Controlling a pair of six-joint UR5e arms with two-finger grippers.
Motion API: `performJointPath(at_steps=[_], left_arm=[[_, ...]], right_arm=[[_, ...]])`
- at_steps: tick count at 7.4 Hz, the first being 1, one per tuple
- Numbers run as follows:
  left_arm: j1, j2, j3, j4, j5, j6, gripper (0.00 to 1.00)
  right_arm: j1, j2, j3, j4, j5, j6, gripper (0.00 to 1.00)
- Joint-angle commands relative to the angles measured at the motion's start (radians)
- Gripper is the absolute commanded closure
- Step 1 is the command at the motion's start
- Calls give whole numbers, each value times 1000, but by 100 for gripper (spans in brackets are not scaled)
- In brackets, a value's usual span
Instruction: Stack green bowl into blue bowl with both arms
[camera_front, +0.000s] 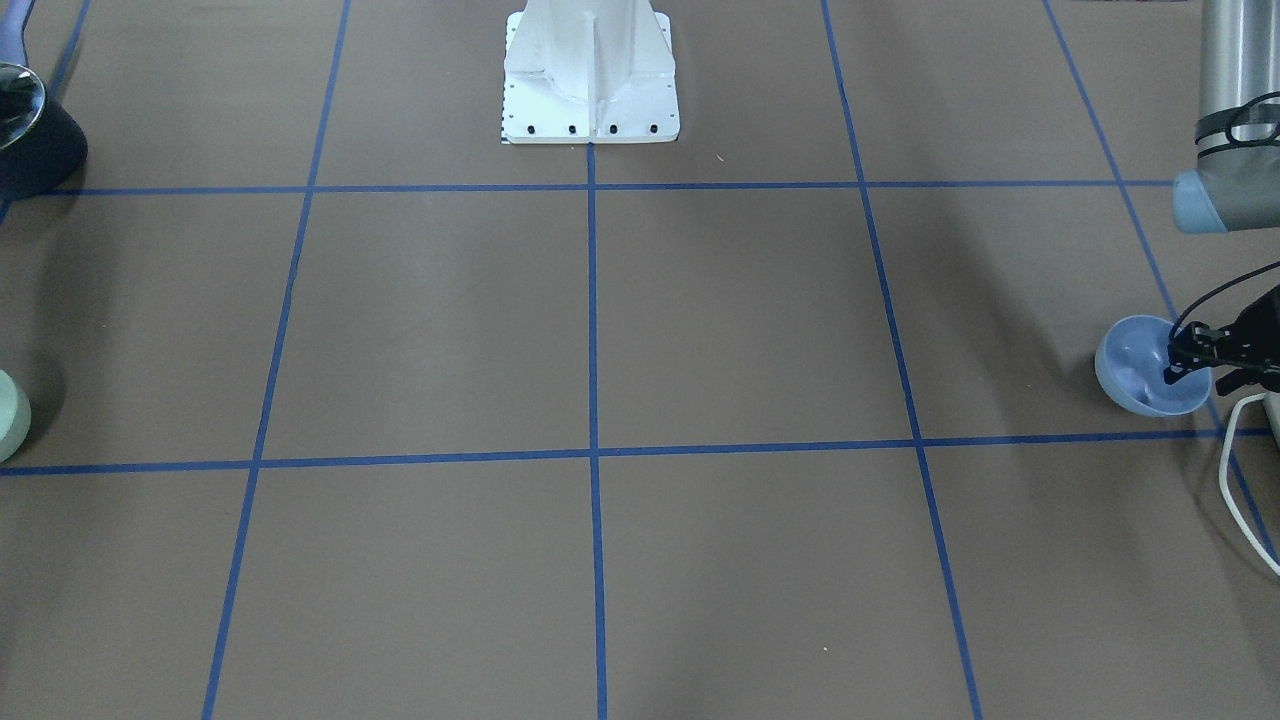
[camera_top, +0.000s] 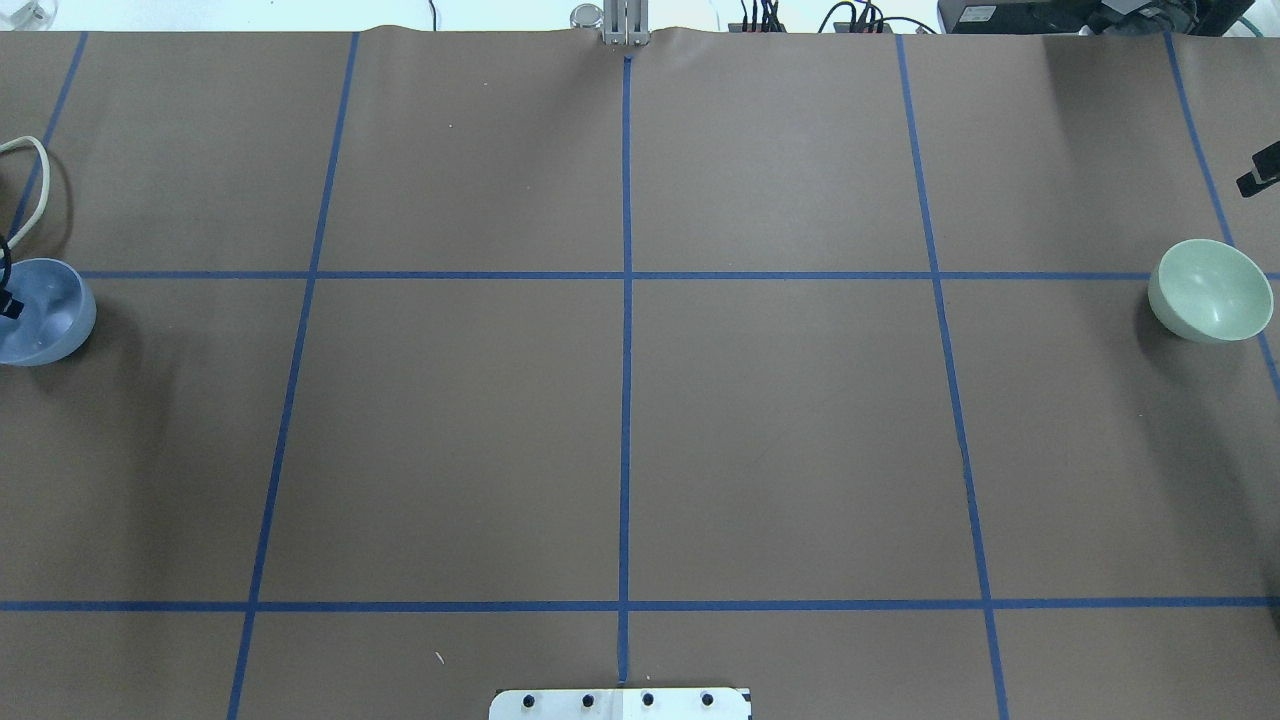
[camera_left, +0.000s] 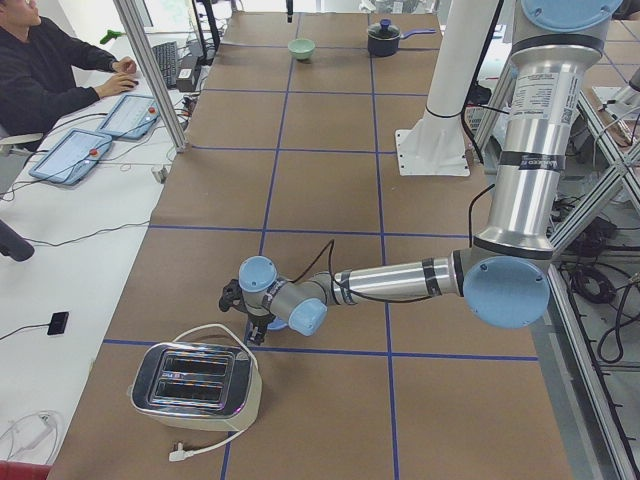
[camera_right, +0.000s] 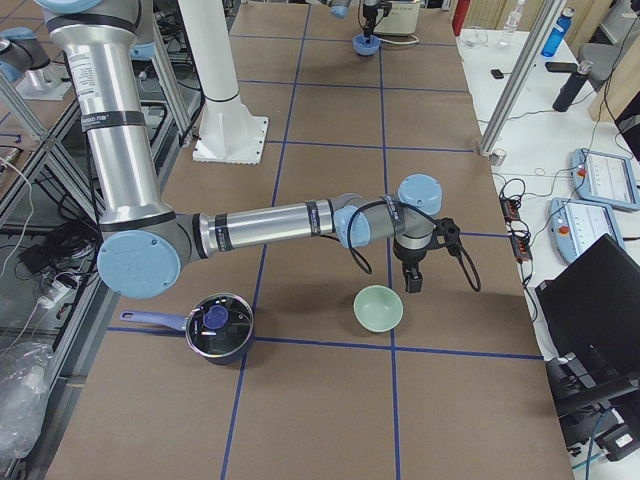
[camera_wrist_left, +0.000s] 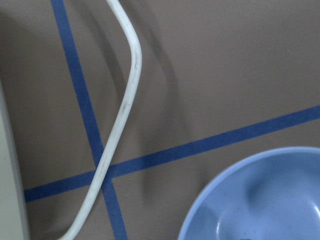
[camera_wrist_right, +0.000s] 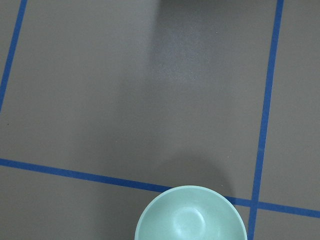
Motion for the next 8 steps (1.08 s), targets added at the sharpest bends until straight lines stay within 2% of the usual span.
performJointPath(at_steps=[1,4,5,6,7,8], left_arm=[[1,0,-4,-4,-2,1,100],[-1,0,-37,1,-11,0,100],[-1,-2,-77,13,-43,-2,100],[-1,-15,-112,47,-114,-14,100],[-1,-37,-198,162,-126,-34,100],[4,-60,-288,235,-123,-148,100]], right_arm=[[0,0,-1,0,0,2,0],[0,0,-1,-1,0,2,0],[0,-1,1,-1,0,2,0],[0,-4,-1,-1,0,0,0],[0,-16,-1,0,2,-7,0],[0,-29,-14,0,0,-17,0]])
